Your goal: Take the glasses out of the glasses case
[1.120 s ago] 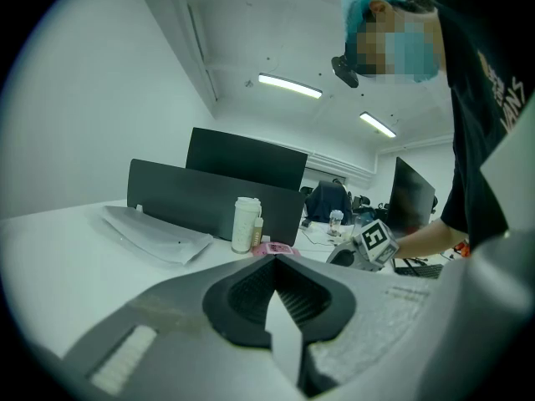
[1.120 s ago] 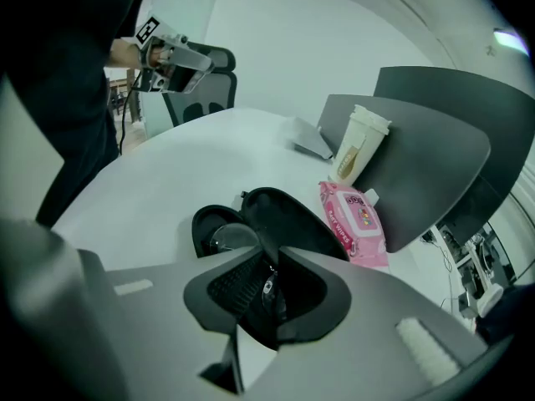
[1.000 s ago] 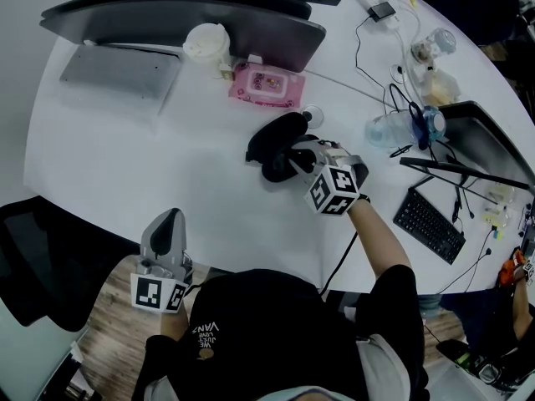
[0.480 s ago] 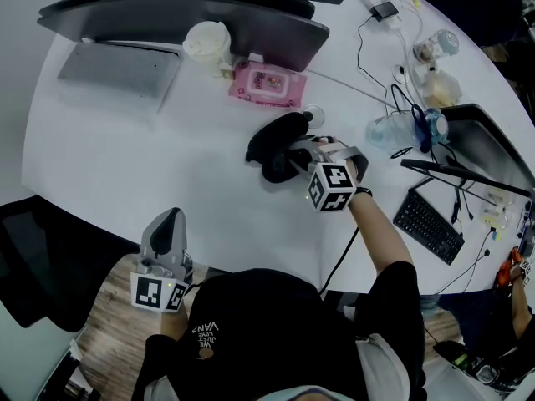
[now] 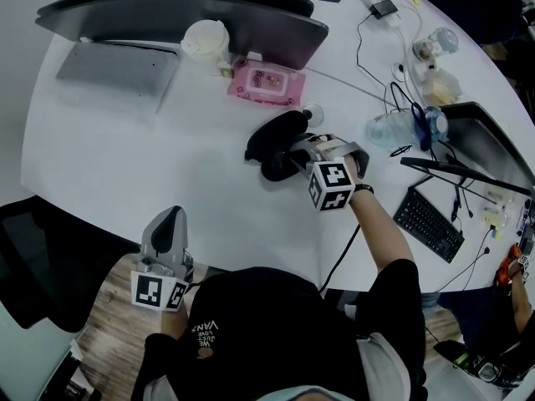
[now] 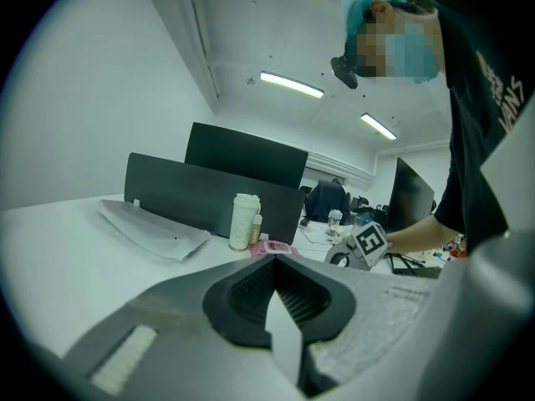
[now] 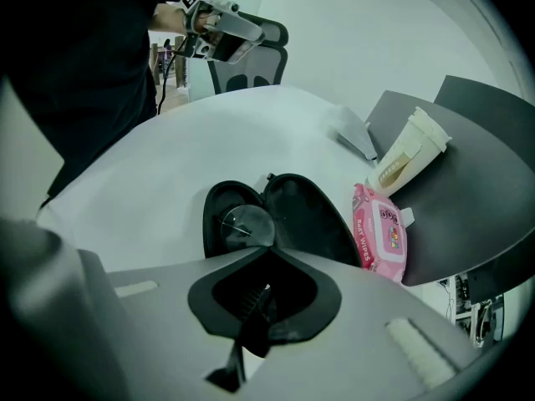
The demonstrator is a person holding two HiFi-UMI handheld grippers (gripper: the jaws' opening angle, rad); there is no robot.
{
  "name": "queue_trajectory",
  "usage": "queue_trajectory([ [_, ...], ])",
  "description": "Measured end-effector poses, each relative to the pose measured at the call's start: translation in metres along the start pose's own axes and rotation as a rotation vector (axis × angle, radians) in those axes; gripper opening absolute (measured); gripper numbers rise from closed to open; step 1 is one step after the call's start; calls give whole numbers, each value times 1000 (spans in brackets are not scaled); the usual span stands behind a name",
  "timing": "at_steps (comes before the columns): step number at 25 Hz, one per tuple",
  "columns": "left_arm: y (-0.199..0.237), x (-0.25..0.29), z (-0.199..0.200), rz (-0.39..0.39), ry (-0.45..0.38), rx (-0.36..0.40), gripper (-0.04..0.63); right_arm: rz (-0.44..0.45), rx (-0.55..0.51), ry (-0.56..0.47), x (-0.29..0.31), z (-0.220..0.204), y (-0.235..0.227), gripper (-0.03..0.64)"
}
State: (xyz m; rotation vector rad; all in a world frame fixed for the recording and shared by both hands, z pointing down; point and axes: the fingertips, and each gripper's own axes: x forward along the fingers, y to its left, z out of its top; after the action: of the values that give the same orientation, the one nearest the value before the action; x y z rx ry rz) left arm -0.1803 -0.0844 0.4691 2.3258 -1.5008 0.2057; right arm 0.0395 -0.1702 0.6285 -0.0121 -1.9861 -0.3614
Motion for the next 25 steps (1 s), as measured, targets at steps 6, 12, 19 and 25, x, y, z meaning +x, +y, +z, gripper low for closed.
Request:
queue_trajectory([
  [6, 1, -2, -2, 1, 3, 0, 1, 22, 27, -68, -6, 8, -3, 50],
  [12, 2, -2, -2, 5, 1, -2, 1, 33, 0, -47, -3, 6, -6, 52],
  [19, 3, 0, -3, 10, 3, -11, 2, 70, -50, -9, 0, -2, -3, 40],
  [25, 4, 3, -6, 8, 4, -22, 0, 96, -126, 2, 4, 2, -1, 40],
])
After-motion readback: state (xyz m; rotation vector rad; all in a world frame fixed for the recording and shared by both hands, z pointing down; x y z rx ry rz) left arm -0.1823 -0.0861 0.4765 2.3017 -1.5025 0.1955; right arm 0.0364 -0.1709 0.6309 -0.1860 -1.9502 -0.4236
